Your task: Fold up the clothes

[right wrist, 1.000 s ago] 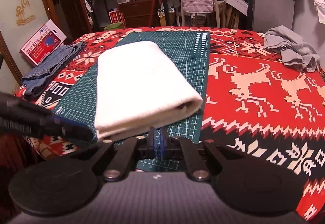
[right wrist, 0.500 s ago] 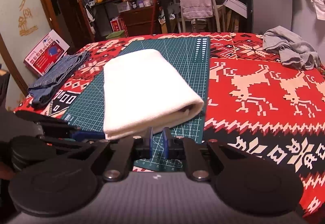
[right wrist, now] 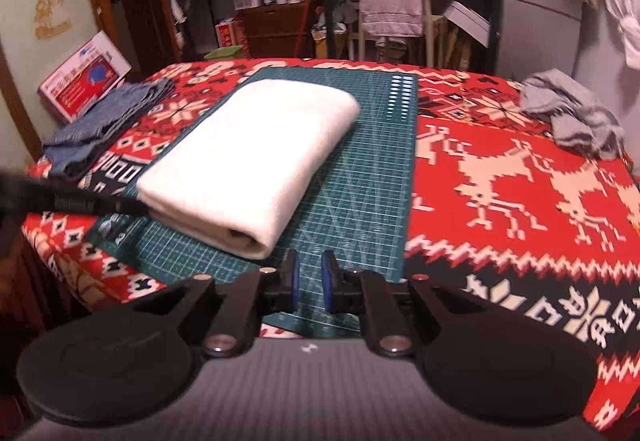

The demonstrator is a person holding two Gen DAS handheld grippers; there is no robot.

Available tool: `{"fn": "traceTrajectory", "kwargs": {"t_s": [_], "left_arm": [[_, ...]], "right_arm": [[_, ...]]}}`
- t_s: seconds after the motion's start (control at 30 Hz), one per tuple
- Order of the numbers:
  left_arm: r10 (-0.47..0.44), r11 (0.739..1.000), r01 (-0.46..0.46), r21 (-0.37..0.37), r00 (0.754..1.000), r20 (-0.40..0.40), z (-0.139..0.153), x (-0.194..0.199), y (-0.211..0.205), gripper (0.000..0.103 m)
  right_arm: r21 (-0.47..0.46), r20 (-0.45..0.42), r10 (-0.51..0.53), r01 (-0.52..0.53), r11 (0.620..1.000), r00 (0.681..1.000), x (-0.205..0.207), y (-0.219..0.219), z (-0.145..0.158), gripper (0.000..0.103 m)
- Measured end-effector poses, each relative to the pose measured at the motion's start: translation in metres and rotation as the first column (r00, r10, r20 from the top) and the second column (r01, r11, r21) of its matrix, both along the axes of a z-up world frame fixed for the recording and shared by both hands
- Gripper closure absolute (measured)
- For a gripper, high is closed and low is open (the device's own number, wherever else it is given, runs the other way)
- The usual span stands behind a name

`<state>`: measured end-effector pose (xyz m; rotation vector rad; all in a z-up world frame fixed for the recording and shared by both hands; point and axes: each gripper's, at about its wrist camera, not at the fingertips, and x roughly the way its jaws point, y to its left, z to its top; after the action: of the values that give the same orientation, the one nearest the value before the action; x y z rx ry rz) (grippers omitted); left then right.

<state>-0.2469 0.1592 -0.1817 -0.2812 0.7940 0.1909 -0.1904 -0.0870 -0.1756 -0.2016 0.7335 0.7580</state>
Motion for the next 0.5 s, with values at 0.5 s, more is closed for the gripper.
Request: {"fn": "traceTrajectory", "kwargs": {"t_s": [0.5], "left_arm": [[-0.212, 0.964, 0.239, -0.118, 0.956, 0.205, 0.039, 0.005, -0.014, 0.092]], "right_arm": [[-0.082, 0.139, 0.025, -0.014, 0.997, 0.990, -0.021, 0.047, -0.019, 0.082]]}}
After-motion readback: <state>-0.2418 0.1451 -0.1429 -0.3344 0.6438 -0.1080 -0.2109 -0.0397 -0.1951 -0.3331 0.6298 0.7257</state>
